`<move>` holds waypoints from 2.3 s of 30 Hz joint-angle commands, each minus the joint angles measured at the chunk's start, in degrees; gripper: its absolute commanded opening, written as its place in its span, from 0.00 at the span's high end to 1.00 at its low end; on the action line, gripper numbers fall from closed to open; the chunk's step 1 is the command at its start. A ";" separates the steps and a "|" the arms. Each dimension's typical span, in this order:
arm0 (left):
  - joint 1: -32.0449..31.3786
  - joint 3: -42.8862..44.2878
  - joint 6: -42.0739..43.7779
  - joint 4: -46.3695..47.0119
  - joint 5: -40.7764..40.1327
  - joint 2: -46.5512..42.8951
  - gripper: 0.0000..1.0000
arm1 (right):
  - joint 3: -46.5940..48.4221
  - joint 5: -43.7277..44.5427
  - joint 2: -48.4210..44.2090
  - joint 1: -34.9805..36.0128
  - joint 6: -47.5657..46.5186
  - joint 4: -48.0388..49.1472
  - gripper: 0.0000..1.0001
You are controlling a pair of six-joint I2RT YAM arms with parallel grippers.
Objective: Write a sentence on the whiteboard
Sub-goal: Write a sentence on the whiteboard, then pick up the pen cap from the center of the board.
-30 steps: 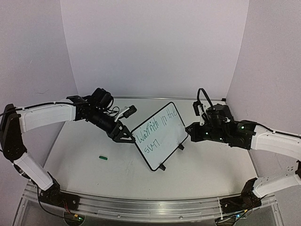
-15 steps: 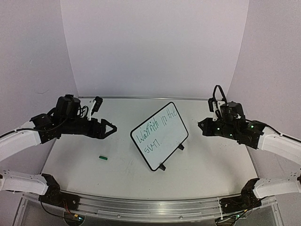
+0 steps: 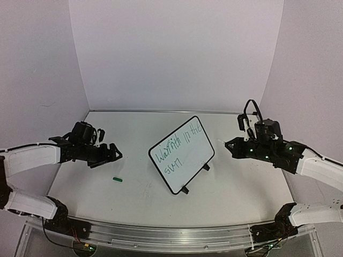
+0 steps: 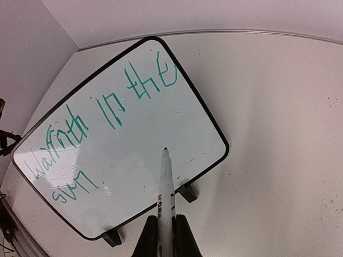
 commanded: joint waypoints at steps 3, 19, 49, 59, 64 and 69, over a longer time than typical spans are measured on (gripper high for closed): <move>0.09 4.03 4.84 7.02 8.81 9.23 0.06 | -1.28 -0.80 -1.99 -0.08 0.44 1.21 1.00; 0.09 3.50 5.79 6.72 11.73 18.20 0.08 | -2.89 -0.83 -3.49 -0.09 1.79 1.29 1.00; -3.57 0.88 7.43 0.33 13.35 19.57 0.12 | -4.93 -0.55 -6.56 -0.14 3.05 1.21 1.00; -8.07 0.84 5.37 -3.90 2.86 15.38 0.20 | -5.22 -0.37 -6.90 -0.11 3.15 1.21 1.00; -8.64 2.41 5.53 -4.00 -0.61 15.67 0.42 | -5.18 -0.25 -7.08 -0.12 3.13 1.18 1.00; -9.05 4.41 6.09 -5.03 -1.43 18.26 0.54 | -5.35 -0.01 -7.50 -0.11 3.19 0.95 1.00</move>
